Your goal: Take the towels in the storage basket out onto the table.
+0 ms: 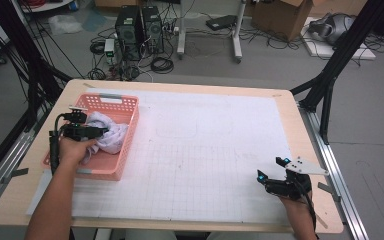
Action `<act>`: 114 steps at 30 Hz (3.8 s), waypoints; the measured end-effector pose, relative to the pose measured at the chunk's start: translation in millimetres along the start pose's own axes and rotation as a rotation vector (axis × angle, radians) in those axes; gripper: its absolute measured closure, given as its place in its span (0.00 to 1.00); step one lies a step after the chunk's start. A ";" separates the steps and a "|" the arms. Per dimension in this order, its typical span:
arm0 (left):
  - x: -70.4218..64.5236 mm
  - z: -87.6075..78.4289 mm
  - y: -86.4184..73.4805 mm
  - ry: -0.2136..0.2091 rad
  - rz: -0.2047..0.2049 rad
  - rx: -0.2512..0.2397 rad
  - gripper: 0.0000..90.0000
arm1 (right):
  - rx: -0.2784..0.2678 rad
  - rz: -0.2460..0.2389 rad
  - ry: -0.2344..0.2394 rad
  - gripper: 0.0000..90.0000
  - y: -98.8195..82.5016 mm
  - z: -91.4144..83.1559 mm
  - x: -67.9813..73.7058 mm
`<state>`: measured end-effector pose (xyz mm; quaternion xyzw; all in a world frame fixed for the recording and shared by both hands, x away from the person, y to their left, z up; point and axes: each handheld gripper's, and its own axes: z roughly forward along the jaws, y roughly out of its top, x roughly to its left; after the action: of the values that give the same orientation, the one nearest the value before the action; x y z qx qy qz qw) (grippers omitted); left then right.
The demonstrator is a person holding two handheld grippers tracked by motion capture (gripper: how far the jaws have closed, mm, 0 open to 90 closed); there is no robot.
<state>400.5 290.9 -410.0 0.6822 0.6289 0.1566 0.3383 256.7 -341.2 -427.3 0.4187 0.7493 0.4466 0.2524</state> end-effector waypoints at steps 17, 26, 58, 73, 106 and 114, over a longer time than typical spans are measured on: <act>8.0 -28.3 0.0 -0.059 -0.047 -0.193 0.62 | -0.011 0.012 -0.010 0.16 -0.7 -4.3 -1.0; 12.5 -55.9 -8.2 -0.113 -0.010 -0.412 0.61 | -0.016 0.011 -0.007 0.16 -0.2 -4.6 0.5; -21.2 -108.8 -8.3 -0.359 0.200 -0.768 0.62 | -0.011 0.005 -0.008 0.16 0.4 -3.0 1.7; -87.8 -117.5 3.6 -0.539 0.343 -0.804 0.61 | -0.014 0.002 -0.006 0.16 0.9 -2.7 1.8; -261.3 20.1 -36.9 -0.696 0.494 -0.464 0.60 | -0.008 0.005 0.006 0.16 -1.6 -0.6 -0.8; -272.0 53.6 -45.3 -0.656 0.467 -0.371 0.59 | 0.002 0.016 0.006 0.16 -2.6 0.7 -2.1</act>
<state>357.2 13.5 -420.9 0.7474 0.2784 0.1141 0.5923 257.3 -343.4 -429.9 0.4238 0.7471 0.4490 0.2462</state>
